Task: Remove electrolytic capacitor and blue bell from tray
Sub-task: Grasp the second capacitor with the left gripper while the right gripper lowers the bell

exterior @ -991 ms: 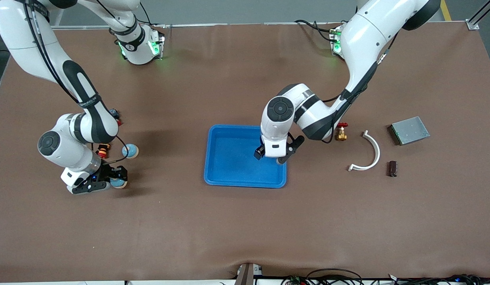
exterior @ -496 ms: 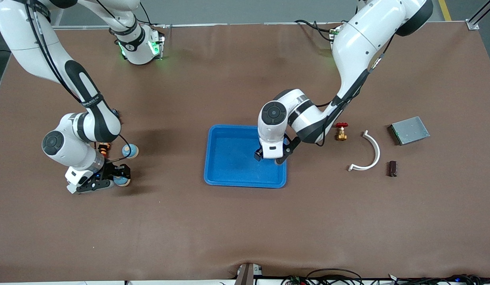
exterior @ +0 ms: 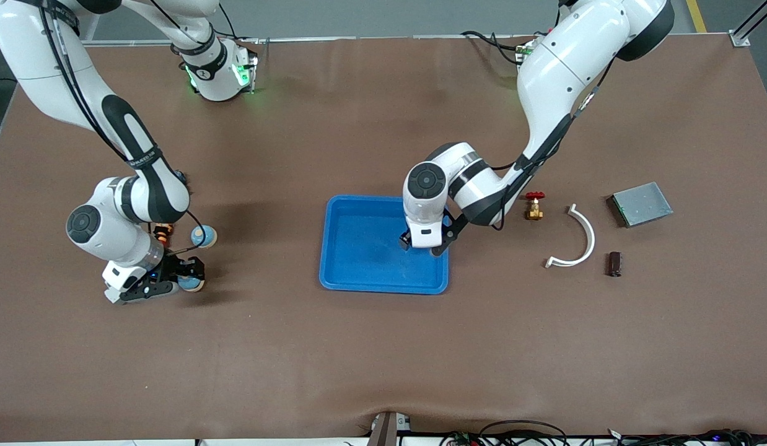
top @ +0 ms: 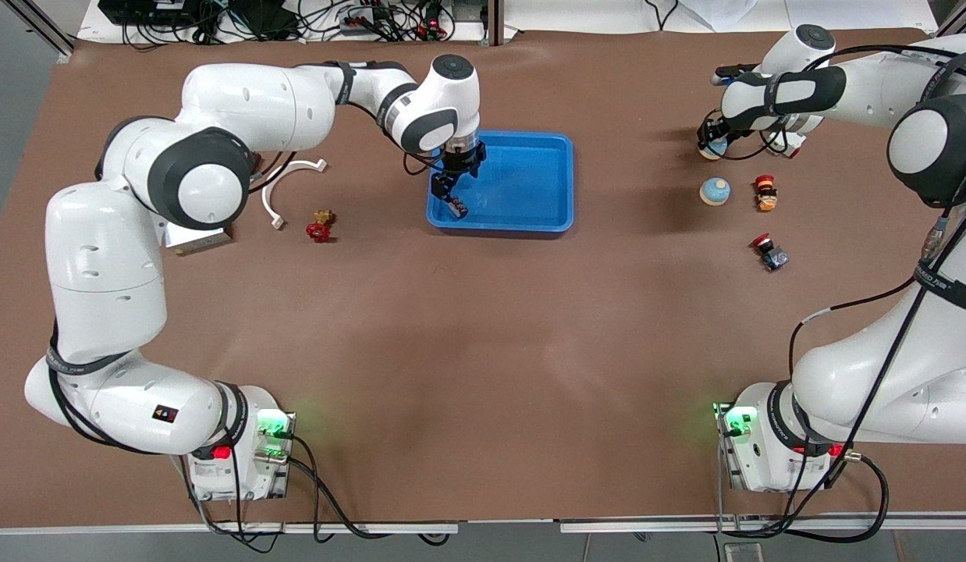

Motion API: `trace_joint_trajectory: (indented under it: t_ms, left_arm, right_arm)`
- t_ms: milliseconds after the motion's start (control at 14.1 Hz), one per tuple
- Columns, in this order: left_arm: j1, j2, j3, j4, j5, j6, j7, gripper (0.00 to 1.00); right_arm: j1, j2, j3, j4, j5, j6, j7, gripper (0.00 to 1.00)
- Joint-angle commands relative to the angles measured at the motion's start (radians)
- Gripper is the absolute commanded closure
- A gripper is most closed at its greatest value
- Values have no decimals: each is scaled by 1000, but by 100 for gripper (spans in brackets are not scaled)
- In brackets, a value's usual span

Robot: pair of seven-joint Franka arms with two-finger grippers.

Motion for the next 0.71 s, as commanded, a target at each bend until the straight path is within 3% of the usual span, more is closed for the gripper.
trace_joint_trajectory:
  t_ms: [0,637]
  left_arm:
    - [-12,-10,6,-12,27,14,-37,0]
    - [-12,-8,6,-15,29,14,-37,0]
  right_arm:
    - [-21,14,15,21,15,2,-20,100]
    - [-22,45,9,55,8,-4,-32,100]
